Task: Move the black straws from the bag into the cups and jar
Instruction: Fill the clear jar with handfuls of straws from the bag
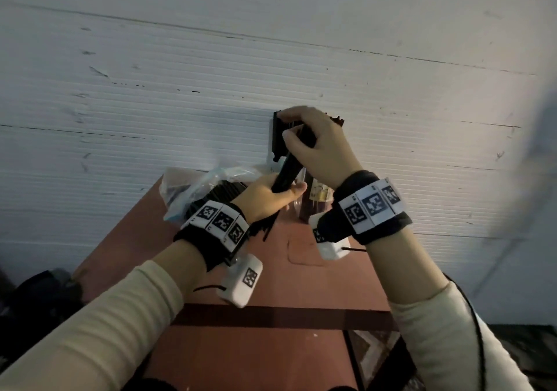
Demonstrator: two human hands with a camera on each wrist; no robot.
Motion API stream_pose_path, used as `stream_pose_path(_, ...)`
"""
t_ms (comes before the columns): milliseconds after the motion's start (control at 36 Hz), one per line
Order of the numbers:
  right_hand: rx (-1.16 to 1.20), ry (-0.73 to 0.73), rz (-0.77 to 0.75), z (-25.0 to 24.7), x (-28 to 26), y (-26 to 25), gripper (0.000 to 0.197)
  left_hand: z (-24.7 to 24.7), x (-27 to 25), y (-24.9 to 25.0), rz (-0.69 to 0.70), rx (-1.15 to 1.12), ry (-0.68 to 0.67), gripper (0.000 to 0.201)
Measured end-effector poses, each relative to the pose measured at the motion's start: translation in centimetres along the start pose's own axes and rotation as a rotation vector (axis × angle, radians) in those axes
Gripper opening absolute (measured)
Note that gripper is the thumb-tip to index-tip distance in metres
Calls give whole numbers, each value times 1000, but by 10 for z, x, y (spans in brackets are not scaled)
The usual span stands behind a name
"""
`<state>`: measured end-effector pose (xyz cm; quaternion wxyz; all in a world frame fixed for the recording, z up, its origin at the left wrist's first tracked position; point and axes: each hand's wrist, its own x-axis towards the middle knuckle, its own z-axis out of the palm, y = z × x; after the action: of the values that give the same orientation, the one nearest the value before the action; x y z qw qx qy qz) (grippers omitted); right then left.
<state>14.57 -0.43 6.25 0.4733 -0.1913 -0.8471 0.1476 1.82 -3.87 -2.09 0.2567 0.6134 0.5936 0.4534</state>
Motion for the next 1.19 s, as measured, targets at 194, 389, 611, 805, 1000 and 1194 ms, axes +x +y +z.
stream_pose_path(194, -80, -160, -60, 25, -6, 7, 22, 13, -6, -12, -101, -238, -62, 35)
stream_pose_path(389, -79, -186, -58, 33, -9, 13, 22, 8, 0, -23, -214, -139, -131, 38)
stream_pose_path(611, -86, 9, 10, 23, -15, 10, 66, 11, 1, -25, -212, -176, 4, 47)
stream_pose_path(805, -82, -291, 242, 0, -29, 25, 87, -1, -14, 14, 105, -64, -224, 22)
stream_pose_path(1000, 101, -359, 205, -9, -31, 31, 11, 13, -7, 26, 146, -146, -210, 26)
stream_pose_path(1194, 179, -12, 243, -59, 11, 43, 6, 32, 32, 40, 157, -203, 158, 94)
